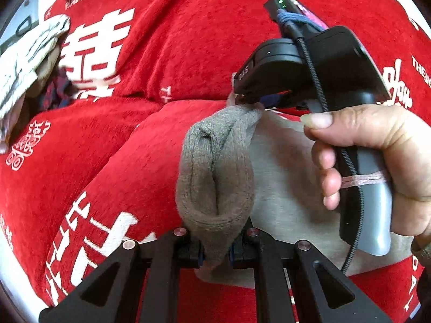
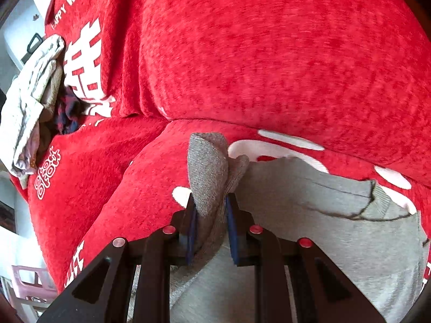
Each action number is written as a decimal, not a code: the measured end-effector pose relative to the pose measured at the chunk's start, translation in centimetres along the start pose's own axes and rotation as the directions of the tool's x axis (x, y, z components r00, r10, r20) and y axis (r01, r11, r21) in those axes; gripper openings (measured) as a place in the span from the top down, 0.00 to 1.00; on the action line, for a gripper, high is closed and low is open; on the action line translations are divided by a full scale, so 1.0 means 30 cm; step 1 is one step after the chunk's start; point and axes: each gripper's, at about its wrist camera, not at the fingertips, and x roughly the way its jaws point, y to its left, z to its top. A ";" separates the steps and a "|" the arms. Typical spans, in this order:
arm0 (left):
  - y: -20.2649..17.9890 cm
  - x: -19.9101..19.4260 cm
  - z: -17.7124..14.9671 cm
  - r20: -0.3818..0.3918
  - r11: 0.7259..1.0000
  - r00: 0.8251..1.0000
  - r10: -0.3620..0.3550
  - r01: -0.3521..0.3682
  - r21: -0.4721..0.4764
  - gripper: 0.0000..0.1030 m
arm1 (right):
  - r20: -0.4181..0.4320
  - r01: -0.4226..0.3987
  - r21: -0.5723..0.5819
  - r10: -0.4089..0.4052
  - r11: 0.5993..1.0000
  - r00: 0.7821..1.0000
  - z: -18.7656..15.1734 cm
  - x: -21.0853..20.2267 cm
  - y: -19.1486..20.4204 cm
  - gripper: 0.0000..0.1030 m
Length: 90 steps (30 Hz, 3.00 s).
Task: Fold small clothes
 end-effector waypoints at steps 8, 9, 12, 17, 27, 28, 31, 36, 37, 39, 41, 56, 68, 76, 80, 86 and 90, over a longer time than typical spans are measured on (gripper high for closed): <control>-0.135 -0.037 -0.001 0.011 0.996 1.000 0.001 -0.002 0.087 0.87 | 0.037 -0.072 0.059 0.070 0.996 0.997 -0.007 -0.075 -0.104 0.79; -0.149 -0.038 -0.004 0.011 0.995 1.000 0.002 -0.004 0.096 0.87 | 0.043 -0.086 0.068 0.083 0.994 0.996 -0.008 -0.086 -0.118 0.80; -0.192 -0.045 -0.013 0.013 0.992 1.000 0.007 -0.008 0.125 0.87 | 0.060 -0.126 0.090 0.120 0.988 0.991 -0.014 -0.120 -0.157 0.80; -0.256 -0.059 -0.015 0.016 0.987 1.000 0.005 -0.008 0.159 0.87 | 0.081 -0.164 0.118 0.155 0.979 0.985 -0.020 -0.161 -0.212 0.80; -0.370 -0.073 -0.011 0.018 0.974 1.000 0.000 -0.004 0.225 0.87 | 0.106 -0.182 0.163 0.167 0.970 0.980 -0.046 -0.222 -0.339 0.80; -0.380 -0.074 -0.013 0.017 0.973 1.000 0.000 -0.004 0.230 0.87 | 0.109 -0.182 0.165 0.165 0.969 0.980 -0.050 -0.231 -0.351 0.80; -0.410 -0.076 -0.015 0.013 0.969 1.000 -0.004 0.000 0.248 0.87 | 0.115 -0.178 0.166 0.160 0.970 0.980 -0.061 -0.252 -0.379 0.80; -0.474 -0.087 -0.023 0.016 0.958 1.000 -0.005 0.000 0.287 0.87 | 0.129 -0.174 0.175 0.152 0.969 0.980 -0.081 -0.291 -0.435 0.80; -0.486 -0.091 -0.025 0.017 0.956 1.000 -0.005 0.000 0.293 0.87 | 0.133 -0.174 0.179 0.152 0.968 0.979 -0.087 -0.298 -0.448 0.80; -0.517 -0.096 -0.030 0.016 0.951 1.000 -0.007 0.002 0.311 0.87 | 0.138 -0.175 0.183 0.151 0.967 0.979 -0.097 -0.314 -0.474 0.80; -0.550 -0.103 -0.034 0.017 0.944 1.000 -0.011 0.005 0.329 0.87 | 0.142 -0.175 0.183 0.150 0.967 0.978 -0.109 -0.332 -0.507 0.80; -0.808 -0.112 -0.128 -0.007 0.884 0.999 -0.043 0.041 0.466 0.87 | 0.162 -0.180 0.210 0.148 0.961 0.976 -0.217 -0.422 -0.733 0.80; -0.920 -0.115 -0.174 -0.014 0.851 0.999 -0.036 0.037 0.524 0.87 | 0.208 -0.234 0.246 0.185 0.941 0.961 -0.292 -0.462 -0.861 0.80; -0.973 -0.043 -0.228 -0.033 0.825 0.999 0.012 0.009 0.565 0.87 | 0.187 -0.229 0.329 0.174 0.916 0.967 -0.369 -0.401 -0.974 0.83; -0.988 -0.037 -0.232 -0.021 0.820 0.999 0.028 -0.011 0.573 0.87 | 0.183 -0.211 0.315 0.159 0.925 0.970 -0.378 -0.398 -0.976 0.85; -1.014 -0.079 -0.236 0.000 0.812 1.000 0.008 -0.007 0.584 0.87 | 0.207 -0.203 0.303 0.144 0.931 0.968 -0.379 -0.449 -0.987 0.90; -1.012 -0.048 -0.239 -0.026 0.814 0.999 0.023 -0.003 0.581 0.87 | 0.167 -0.229 0.368 0.179 0.901 0.970 -0.385 -0.437 -1.017 0.81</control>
